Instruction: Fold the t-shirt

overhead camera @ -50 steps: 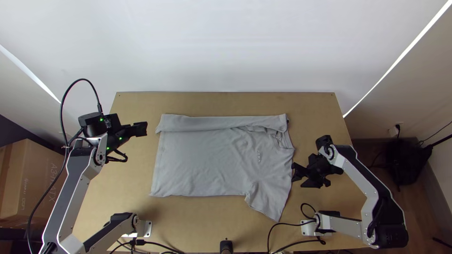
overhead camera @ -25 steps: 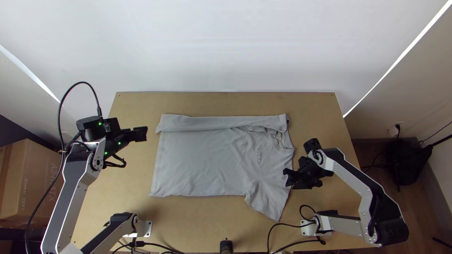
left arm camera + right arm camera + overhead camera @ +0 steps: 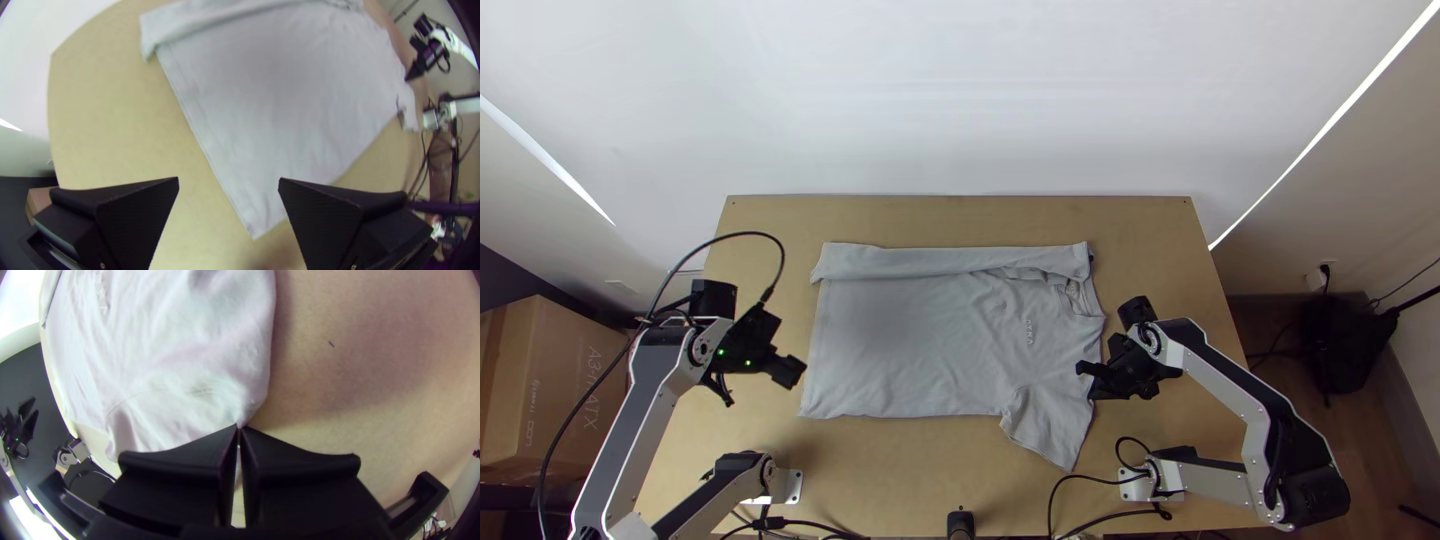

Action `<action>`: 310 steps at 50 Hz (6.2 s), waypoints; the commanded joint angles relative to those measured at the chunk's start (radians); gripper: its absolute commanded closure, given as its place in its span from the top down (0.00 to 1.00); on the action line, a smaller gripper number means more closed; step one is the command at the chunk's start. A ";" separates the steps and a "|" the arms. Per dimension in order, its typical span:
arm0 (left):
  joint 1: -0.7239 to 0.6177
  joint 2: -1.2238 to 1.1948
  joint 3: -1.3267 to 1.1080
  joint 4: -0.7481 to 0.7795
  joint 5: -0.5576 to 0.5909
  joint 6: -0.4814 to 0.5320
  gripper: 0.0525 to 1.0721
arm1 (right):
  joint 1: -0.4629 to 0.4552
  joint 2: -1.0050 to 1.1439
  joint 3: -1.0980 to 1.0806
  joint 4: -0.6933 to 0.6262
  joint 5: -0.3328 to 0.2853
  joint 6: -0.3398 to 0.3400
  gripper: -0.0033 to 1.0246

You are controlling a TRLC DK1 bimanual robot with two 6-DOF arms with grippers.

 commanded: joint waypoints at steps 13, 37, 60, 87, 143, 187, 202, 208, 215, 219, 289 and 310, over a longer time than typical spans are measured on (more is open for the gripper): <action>0.016 0.233 -0.066 -0.136 -0.035 0.203 0.92 | -0.003 -0.049 -0.041 0.005 0.017 0.009 0.03; -0.054 0.286 -0.122 -0.151 -0.110 0.243 0.88 | -0.023 -0.061 -0.043 -0.007 0.017 0.009 0.03; -0.169 0.383 -0.135 -0.087 -0.084 0.216 0.63 | -0.037 -0.063 -0.043 -0.009 0.017 0.009 0.03; 0.004 0.378 -0.062 -0.047 -0.038 0.289 0.03 | -0.203 -0.093 0.000 -0.044 0.019 -0.094 0.03; 0.082 0.527 0.461 -0.089 0.117 0.199 0.03 | -0.247 0.292 0.627 -0.348 -0.185 -0.140 0.03; 0.041 1.095 1.184 -0.136 0.120 0.065 0.58 | -0.235 1.000 1.566 -0.481 -0.184 -0.022 0.03; 0.134 1.092 1.182 -0.059 0.310 -0.024 0.95 | -0.287 0.890 1.514 -0.355 -0.184 0.044 0.96; 0.197 1.076 1.147 -0.076 0.402 -0.025 0.95 | -0.321 0.827 1.497 -0.354 -0.185 0.040 0.96; 0.248 1.072 1.061 -0.076 0.451 -0.019 0.95 | -0.378 0.744 1.454 -0.351 -0.340 0.043 0.96; 0.266 1.069 0.994 -0.062 0.471 -0.010 0.95 | -0.407 0.700 1.433 -0.349 -0.440 0.060 0.96; 0.223 0.785 0.408 0.393 0.318 -0.111 0.03 | -0.362 0.198 1.157 -0.225 -0.575 0.152 0.96; 0.475 0.713 0.785 -0.138 0.326 0.059 0.03 | -0.352 0.132 0.972 -0.128 -0.575 0.153 0.96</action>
